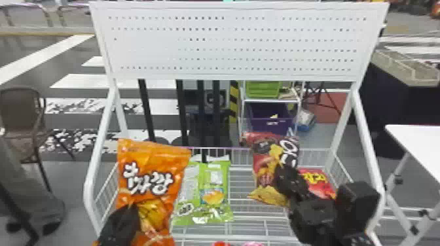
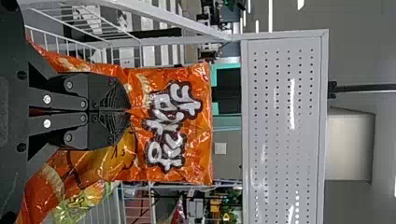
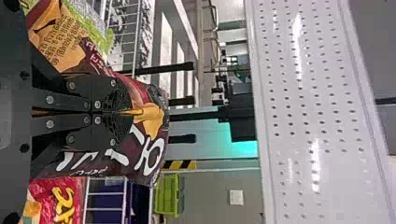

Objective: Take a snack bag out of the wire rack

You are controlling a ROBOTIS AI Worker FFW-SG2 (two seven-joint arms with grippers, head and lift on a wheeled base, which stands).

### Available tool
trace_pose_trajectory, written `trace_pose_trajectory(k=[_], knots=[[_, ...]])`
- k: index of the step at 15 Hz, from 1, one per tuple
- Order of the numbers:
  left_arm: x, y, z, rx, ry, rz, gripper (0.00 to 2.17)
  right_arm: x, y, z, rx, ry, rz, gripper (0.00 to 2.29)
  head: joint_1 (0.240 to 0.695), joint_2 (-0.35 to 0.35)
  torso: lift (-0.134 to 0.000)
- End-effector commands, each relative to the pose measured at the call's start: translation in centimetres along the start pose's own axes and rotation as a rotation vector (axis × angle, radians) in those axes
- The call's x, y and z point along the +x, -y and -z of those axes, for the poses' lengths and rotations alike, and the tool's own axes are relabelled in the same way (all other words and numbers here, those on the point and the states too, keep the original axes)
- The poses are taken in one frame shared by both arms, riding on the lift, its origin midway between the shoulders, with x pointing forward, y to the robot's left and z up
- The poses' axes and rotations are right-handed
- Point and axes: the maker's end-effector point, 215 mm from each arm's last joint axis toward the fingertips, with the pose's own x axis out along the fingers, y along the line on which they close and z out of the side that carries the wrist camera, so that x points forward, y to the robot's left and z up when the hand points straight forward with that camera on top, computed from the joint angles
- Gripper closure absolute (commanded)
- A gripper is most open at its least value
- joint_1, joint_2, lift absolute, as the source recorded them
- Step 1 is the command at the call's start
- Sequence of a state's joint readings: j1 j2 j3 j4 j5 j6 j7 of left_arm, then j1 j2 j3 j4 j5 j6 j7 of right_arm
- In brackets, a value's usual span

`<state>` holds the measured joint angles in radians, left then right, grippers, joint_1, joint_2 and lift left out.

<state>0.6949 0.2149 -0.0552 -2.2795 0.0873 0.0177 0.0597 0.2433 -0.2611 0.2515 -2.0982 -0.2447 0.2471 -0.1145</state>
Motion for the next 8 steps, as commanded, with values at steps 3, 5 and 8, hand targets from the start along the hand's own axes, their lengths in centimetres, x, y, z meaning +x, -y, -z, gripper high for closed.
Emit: trace_pose_trajectory(k=[3,5,8], knots=[[0.1,0.0,-0.2,0.002,0.007,0.004,2.06,-6.1,4.0,-2.1,-0.037,0.074,0.092,2.24,0.499,0.000,0.000],[0.2,-0.1,-0.4,0.001,0.010,0.001,2.06,-8.6,5.9,-1.9,-0.037,0.081,0.133,2.24,0.499,0.000,0.000],[0.2,-0.2,-0.4,-0.001,0.009,-0.002,2.06,-12.8,8.6,-3.2,-0.051,0.133,0.184,2.24,0.499,0.000,0.000]])
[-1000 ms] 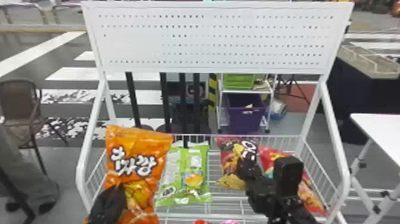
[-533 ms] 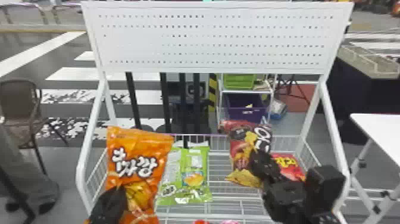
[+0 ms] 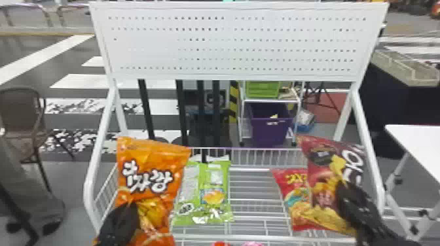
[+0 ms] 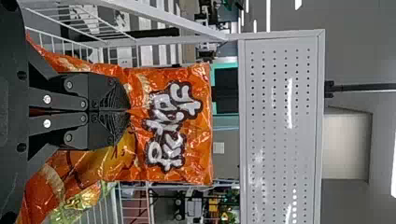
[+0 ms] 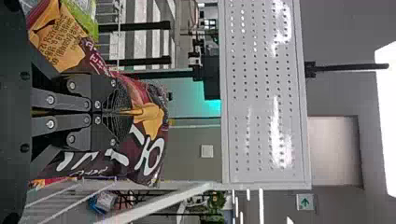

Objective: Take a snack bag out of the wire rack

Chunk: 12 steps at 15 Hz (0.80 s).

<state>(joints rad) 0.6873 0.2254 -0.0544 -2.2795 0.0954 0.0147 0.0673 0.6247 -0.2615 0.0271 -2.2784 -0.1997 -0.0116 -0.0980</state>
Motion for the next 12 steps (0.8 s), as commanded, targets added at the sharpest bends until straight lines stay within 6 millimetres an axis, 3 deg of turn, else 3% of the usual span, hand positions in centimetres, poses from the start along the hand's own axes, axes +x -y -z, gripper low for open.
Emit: trace_pose_trajectory(k=[1,5,12], knots=[[0.0,-0.1,-0.1,-0.004,0.003,-0.003,2.06,-2.8,2.3,-1.1,-0.012,0.021,0.040,2.24,0.499,0.000,0.000],[0.2,-0.4,0.1,-0.008,0.000,-0.006,2.06,-6.8,4.0,-0.3,-0.036,-0.031,0.069,2.24,0.499,0.000,0.000],[-0.2,-1.8,-0.5,-0.001,0.016,-0.028,2.06,-7.8,3.6,0.0,-0.029,-0.035,0.050,2.24,0.499,0.000,0.000]])
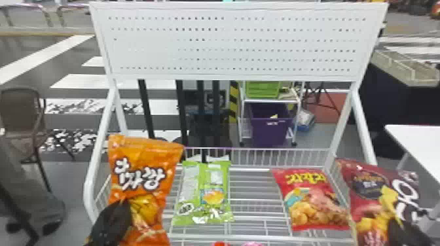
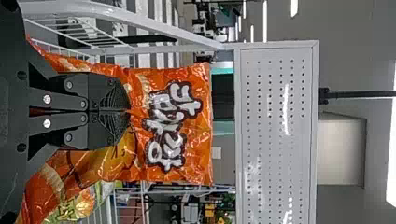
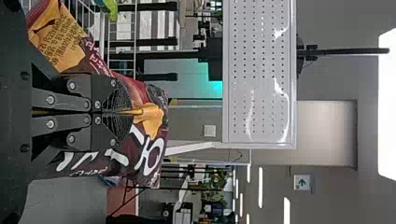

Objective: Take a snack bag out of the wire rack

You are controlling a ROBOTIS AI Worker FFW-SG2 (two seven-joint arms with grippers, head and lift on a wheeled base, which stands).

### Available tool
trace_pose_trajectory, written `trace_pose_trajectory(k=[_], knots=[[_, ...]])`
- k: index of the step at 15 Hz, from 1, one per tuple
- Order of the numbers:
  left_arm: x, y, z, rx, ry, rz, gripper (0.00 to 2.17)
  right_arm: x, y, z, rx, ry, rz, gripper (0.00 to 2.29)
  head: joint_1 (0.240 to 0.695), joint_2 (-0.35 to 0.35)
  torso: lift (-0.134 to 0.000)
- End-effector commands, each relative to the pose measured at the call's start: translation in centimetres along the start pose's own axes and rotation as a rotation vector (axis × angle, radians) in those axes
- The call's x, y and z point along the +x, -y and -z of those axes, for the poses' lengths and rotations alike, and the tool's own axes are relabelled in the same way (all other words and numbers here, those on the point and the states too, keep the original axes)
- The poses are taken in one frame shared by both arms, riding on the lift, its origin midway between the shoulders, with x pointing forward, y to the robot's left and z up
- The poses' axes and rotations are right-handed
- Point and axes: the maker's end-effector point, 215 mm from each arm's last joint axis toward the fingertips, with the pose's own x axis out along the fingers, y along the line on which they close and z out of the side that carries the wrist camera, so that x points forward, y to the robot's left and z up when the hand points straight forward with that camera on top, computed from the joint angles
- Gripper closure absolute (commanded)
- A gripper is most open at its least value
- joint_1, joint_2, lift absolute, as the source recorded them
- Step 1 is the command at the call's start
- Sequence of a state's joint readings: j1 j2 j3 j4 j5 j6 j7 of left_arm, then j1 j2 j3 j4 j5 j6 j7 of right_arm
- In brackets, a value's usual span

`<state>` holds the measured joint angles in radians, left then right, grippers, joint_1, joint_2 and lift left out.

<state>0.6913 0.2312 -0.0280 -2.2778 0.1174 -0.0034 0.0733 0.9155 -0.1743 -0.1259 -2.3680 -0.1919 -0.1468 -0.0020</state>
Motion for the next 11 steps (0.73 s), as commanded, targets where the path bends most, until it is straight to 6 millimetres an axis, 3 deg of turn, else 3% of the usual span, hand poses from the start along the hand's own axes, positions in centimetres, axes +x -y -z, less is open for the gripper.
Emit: trace_pose_trajectory(k=[1,11], knots=[[-0.15,-0.57,-0.10,0.002,0.001,-0.009,2.06,0.01,-0.16,-0.12,-0.004,0.003,-0.005,2.24,0.499,0.000,0.000],[-0.19,-1.13,-0.11,-0.002,0.002,-0.020,2.06,-0.03,-0.53,0.00,-0.013,0.002,-0.015,2.24,0.499,0.000,0.000]])
